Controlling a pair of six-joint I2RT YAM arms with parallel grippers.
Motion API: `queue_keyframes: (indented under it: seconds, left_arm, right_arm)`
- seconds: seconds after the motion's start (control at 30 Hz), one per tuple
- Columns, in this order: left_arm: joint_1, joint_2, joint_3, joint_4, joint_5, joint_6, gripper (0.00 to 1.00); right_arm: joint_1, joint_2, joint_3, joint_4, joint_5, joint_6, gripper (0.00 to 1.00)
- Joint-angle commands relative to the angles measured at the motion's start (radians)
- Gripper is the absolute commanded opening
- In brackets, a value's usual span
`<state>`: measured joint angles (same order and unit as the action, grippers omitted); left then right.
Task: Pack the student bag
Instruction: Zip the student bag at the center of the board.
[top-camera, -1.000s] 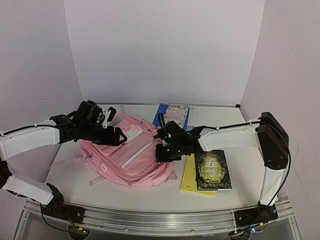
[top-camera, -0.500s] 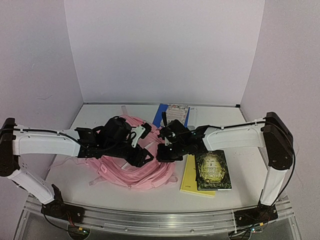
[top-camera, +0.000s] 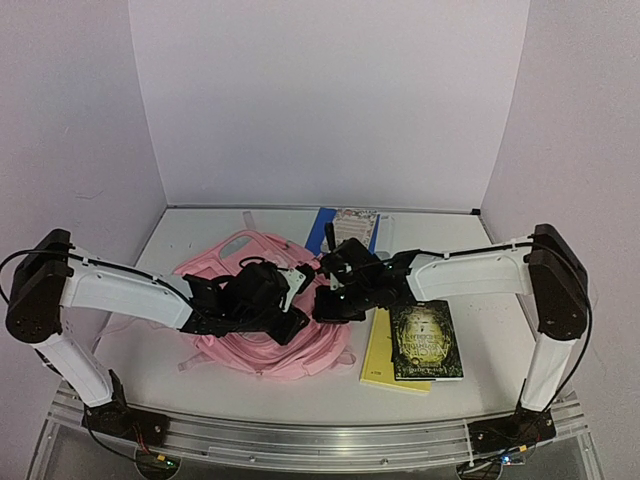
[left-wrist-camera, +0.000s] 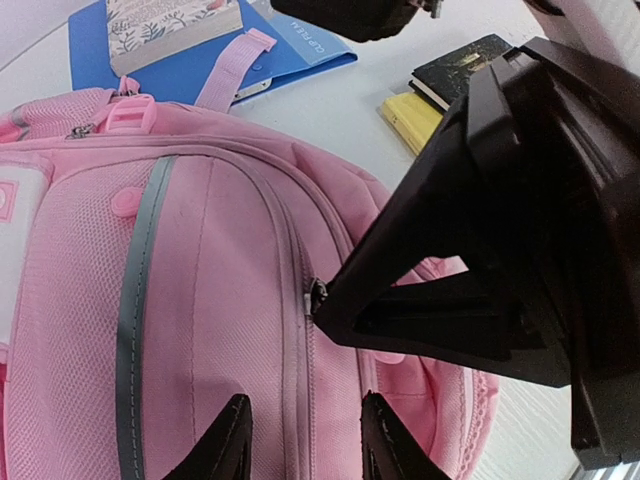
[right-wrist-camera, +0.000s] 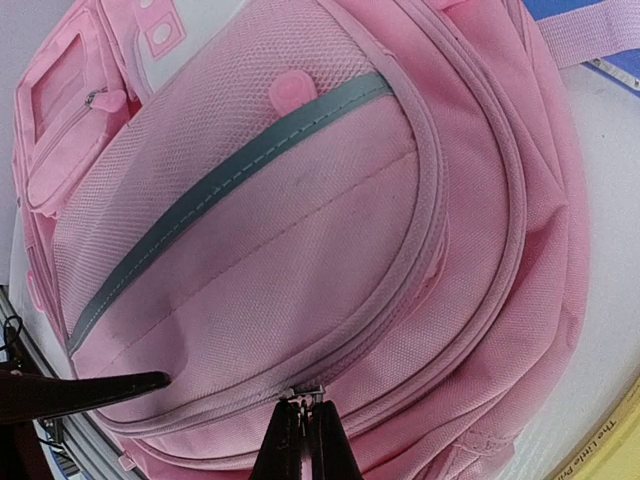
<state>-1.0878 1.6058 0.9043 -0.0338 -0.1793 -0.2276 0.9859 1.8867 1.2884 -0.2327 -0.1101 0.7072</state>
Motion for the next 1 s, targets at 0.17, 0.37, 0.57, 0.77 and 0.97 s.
queue_keyframes:
  seconds: [0.17,0.37,0.57,0.77,0.97]
  left_arm:
    - [-0.004,0.031,-0.018,0.068,-0.081,-0.023,0.28]
    - [-0.005,0.024,-0.039,0.074,-0.087,-0.036,0.11]
    - [-0.004,0.019,-0.069,0.073,-0.08,-0.067,0.0]
    - [-0.006,-0.019,-0.154,0.074,-0.128,-0.138,0.0]
    - [-0.005,-0.09,-0.264,0.113,-0.135,-0.238,0.0]
  right_arm:
    - [-0.005,-0.098,-0.009,0.035,0.021,0.014,0.0]
    - [-0.005,-0.094,-0.013,0.03,0.086,0.002,0.0]
    - [-0.006,-0.085,-0.022,-0.005,0.235,-0.025,0.0]
    - [-0.026,-0.036,0.009,-0.053,0.317,-0.077,0.0]
    - [-0.11,0.004,0.04,-0.053,0.273,-0.159,0.0]
